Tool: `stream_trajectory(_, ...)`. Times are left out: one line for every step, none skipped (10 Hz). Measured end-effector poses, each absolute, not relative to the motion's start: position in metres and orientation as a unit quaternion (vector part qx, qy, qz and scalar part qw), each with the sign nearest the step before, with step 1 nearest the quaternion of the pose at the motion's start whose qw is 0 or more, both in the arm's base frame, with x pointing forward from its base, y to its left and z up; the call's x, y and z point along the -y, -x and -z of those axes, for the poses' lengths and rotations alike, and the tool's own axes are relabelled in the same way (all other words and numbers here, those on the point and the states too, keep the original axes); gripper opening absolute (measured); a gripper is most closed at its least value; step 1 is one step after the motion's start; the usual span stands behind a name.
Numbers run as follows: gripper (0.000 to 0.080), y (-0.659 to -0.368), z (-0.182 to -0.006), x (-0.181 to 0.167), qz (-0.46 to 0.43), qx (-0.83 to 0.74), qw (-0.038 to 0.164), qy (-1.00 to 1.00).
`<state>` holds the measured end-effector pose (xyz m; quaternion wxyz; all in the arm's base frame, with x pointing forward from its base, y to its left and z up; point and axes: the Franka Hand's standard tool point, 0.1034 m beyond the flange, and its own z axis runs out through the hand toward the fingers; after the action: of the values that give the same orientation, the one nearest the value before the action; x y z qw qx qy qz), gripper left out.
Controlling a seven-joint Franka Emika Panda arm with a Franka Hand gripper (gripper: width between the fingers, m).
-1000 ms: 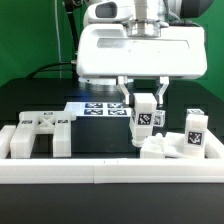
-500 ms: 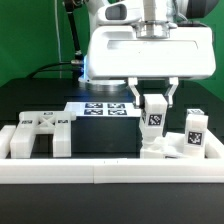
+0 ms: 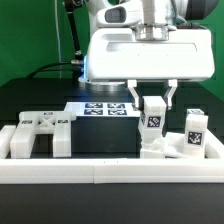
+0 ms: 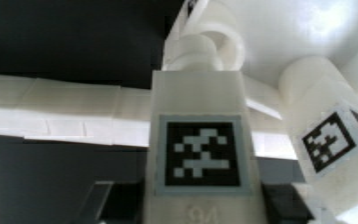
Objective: Assemble chair
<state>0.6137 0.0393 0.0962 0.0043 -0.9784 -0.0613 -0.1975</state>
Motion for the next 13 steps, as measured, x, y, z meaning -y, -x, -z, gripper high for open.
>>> stream_trajectory(0.0291,-0.615,-0.096,-0.04,0.198,0.062,0.005,0.978)
stream_trajectory(0.0291,-0.615,-0.095,-0.041,0.197,0.062,0.005,0.978)
stream_trajectory(0.0291,-0.615,-0.093,-0.042,0.196,0.063,0.005,0.979)
stream_trajectory(0.0291,-0.614,-0.091,-0.042,0.195,0.063,0.005,0.979)
stream_trajectory(0.0291,-0.613,-0.089,-0.043,0.194,0.063,0.004,0.979)
stream_trajectory(0.0291,-0.612,-0.087,-0.042,0.194,0.064,0.004,0.979)
stream_trajectory(0.0291,-0.611,-0.084,-0.042,0.194,0.064,0.002,0.979)
stream_trajectory(0.0291,-0.61,-0.082,-0.041,0.198,0.063,0.0,0.978)
stream_trajectory(0.0291,-0.61,-0.082,-0.039,0.209,0.064,-0.005,0.976)
stream_trajectory(0.0291,-0.609,-0.082,-0.036,0.224,0.064,-0.012,0.972)
stream_trajectory(0.0291,-0.608,-0.082,-0.035,0.243,0.063,-0.019,0.968)
stream_trajectory(0.0291,-0.608,-0.082,-0.034,0.256,0.063,-0.024,0.964)
stream_trajectory(0.0291,-0.607,-0.081,-0.033,0.268,0.063,-0.028,0.961)
